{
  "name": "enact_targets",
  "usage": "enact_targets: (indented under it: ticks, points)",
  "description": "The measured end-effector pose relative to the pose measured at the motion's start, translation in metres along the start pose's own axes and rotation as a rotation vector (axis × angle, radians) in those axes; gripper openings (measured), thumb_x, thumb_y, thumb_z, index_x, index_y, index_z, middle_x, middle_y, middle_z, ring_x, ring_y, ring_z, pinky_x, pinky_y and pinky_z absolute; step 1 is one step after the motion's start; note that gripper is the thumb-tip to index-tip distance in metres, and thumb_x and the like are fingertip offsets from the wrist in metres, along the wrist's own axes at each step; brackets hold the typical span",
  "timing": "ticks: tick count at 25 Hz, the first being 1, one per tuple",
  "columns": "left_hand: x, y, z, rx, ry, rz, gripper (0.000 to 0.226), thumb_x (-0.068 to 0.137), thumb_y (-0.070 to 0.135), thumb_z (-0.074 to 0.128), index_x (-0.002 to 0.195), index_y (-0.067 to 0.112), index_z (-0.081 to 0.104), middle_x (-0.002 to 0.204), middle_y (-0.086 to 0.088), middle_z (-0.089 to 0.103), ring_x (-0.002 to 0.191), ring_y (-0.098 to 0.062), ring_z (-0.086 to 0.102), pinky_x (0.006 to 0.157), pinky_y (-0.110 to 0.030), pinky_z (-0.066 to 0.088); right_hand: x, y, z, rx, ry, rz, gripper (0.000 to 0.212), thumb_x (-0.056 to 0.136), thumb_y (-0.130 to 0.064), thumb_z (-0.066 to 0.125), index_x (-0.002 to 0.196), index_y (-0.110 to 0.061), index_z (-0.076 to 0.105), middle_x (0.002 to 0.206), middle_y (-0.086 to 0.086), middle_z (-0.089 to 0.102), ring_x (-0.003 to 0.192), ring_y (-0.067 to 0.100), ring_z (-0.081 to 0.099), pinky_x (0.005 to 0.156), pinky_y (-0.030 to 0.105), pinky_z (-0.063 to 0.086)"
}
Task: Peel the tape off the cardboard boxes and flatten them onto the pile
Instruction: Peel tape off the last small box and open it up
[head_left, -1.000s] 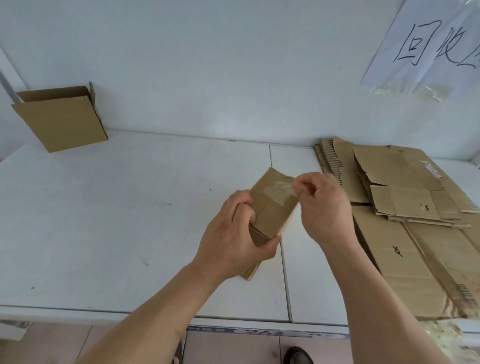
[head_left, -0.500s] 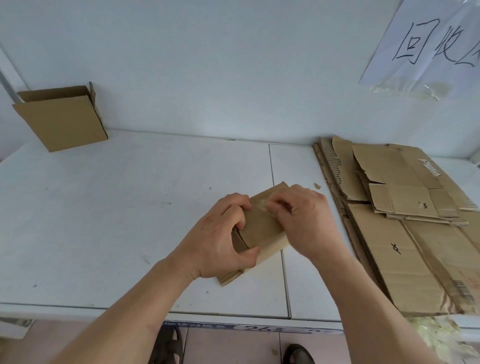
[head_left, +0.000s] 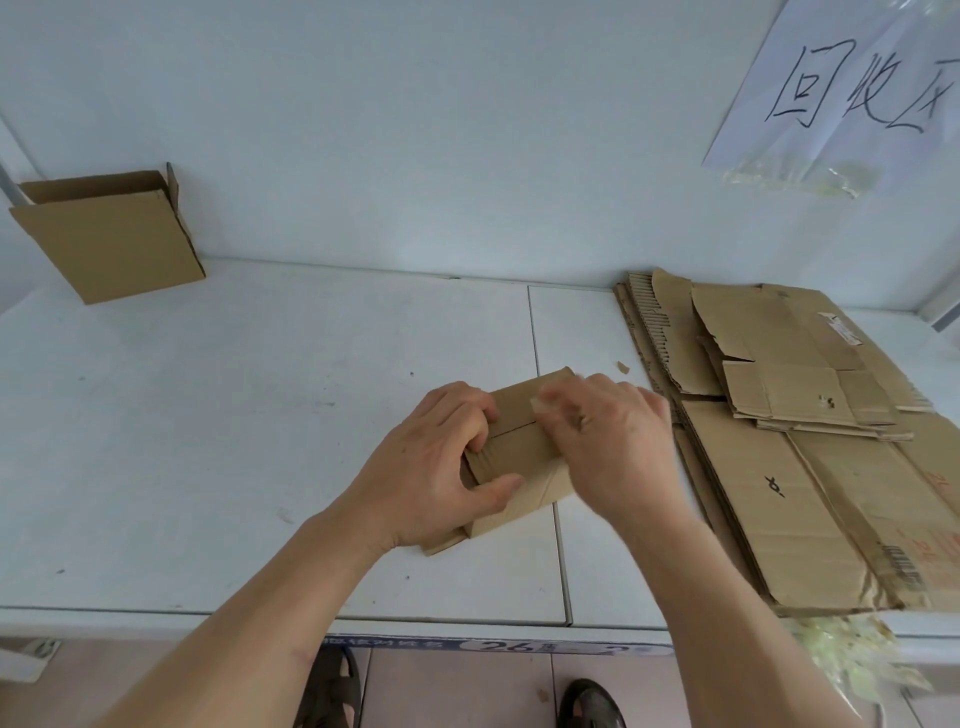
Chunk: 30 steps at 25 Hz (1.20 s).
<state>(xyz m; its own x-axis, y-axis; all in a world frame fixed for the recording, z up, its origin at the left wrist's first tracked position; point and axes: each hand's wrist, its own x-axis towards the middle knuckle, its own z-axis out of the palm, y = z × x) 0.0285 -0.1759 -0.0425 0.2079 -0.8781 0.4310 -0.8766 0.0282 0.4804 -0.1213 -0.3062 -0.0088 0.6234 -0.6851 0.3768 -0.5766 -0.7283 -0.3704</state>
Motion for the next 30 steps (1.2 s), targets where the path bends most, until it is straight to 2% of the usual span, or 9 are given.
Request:
enact_targets:
  ticks: [4, 8, 10, 12, 16, 19, 23, 26, 30]
  points:
    - [-0.001, 0.002, -0.006, -0.005, -0.002, 0.003, 0.038, 0.073, 0.047, 0.061, 0.078, 0.017, 0.039, 0.11, 0.013, 0.053, 0.11, -0.003, 0.044, 0.081, -0.008, 0.034, 0.002, 0.02, -0.013, 0.119, 0.095, 0.217, 0.015, 0.097, -0.027, 0.057, 0.095, -0.027, 0.072, 0.097, -0.007, 0.067, 0.097, 0.02, 0.059, 0.096, 0.04, 0.039]
    - [0.004, 0.004, -0.002, 0.081, 0.004, 0.034, 0.028, 0.072, 0.038, 0.055, 0.079, 0.015, 0.042, 0.101, 0.007, 0.055, 0.109, -0.018, 0.051, 0.102, -0.014, 0.027, -0.002, 0.012, -0.015, -0.065, -0.015, 0.229, 0.043, 0.097, -0.055, 0.045, 0.093, -0.023, 0.074, 0.115, -0.005, 0.058, 0.11, 0.022, 0.048, 0.094, 0.034, 0.028]
    - [0.007, 0.008, 0.003, 0.197, 0.01, 0.026, 0.027, 0.074, 0.043, 0.051, 0.081, 0.019, 0.043, 0.099, 0.009, 0.051, 0.113, -0.018, 0.049, 0.113, -0.031, 0.024, -0.006, 0.004, -0.009, -0.123, -0.011, 0.128, 0.033, 0.094, -0.055, 0.052, 0.095, -0.029, 0.071, 0.105, -0.007, 0.059, 0.103, 0.02, 0.05, 0.088, 0.03, 0.025]
    - [0.011, 0.012, 0.004, 0.228, -0.006, 0.006, 0.032, 0.076, 0.052, 0.051, 0.082, 0.022, 0.043, 0.098, 0.011, 0.049, 0.106, -0.013, 0.046, 0.109, -0.033, 0.028, -0.007, 0.003, -0.005, -0.081, 0.032, 0.086, 0.021, 0.095, -0.044, 0.056, 0.097, -0.029, 0.07, 0.092, -0.009, 0.063, 0.094, 0.02, 0.056, 0.086, 0.026, 0.023]
    - [0.012, 0.008, -0.004, 0.172, -0.048, 0.038, 0.032, 0.077, 0.051, 0.056, 0.08, 0.021, 0.046, 0.097, 0.012, 0.049, 0.093, -0.01, 0.045, 0.096, -0.026, 0.034, 0.001, 0.028, -0.029, 0.232, 0.063, 0.426, 0.013, 0.097, -0.03, 0.053, 0.098, -0.031, 0.066, 0.081, -0.017, 0.067, 0.082, 0.014, 0.062, 0.09, 0.038, 0.045]
    - [0.016, 0.018, -0.006, 0.263, -0.095, -0.049, 0.032, 0.073, 0.055, 0.047, 0.077, 0.024, 0.039, 0.093, 0.015, 0.043, 0.093, -0.007, 0.044, 0.116, -0.039, 0.022, -0.004, 0.036, -0.038, 0.333, -0.021, 0.482, 0.019, 0.098, -0.034, 0.053, 0.092, -0.026, 0.068, 0.072, -0.015, 0.063, 0.073, 0.01, 0.061, 0.066, 0.029, 0.045]
    - [0.032, 0.044, -0.001, 0.474, -0.276, -0.216, 0.045, 0.076, 0.071, 0.041, 0.083, 0.027, 0.033, 0.1, 0.012, 0.033, 0.093, -0.006, 0.033, 0.119, -0.042, 0.009, -0.011, 0.026, -0.024, 0.477, -0.116, 0.495, 0.048, 0.098, -0.043, 0.052, 0.077, -0.001, 0.062, 0.066, 0.013, 0.056, 0.06, 0.024, 0.051, 0.06, 0.03, 0.037]
    - [0.04, 0.049, 0.002, 0.449, -0.251, -0.224, 0.05, 0.076, 0.072, 0.051, 0.083, 0.026, 0.033, 0.097, 0.01, 0.033, 0.087, -0.012, 0.034, 0.099, -0.031, 0.03, -0.01, 0.033, -0.024, 0.72, -0.171, 0.566, 0.016, 0.092, -0.026, 0.066, 0.079, -0.017, 0.068, 0.073, -0.007, 0.064, 0.065, 0.009, 0.055, 0.064, 0.024, 0.045]
    - [0.035, 0.047, 0.001, 0.305, -0.237, -0.218, 0.053, 0.072, 0.07, 0.065, 0.077, 0.026, 0.036, 0.095, 0.014, 0.036, 0.085, -0.013, 0.037, 0.073, -0.024, 0.026, -0.015, 0.046, -0.032, 0.96, -0.138, 0.676, 0.005, 0.089, -0.007, 0.069, 0.088, -0.012, 0.067, 0.076, 0.001, 0.066, 0.061, 0.009, 0.058, 0.064, 0.024, 0.053]
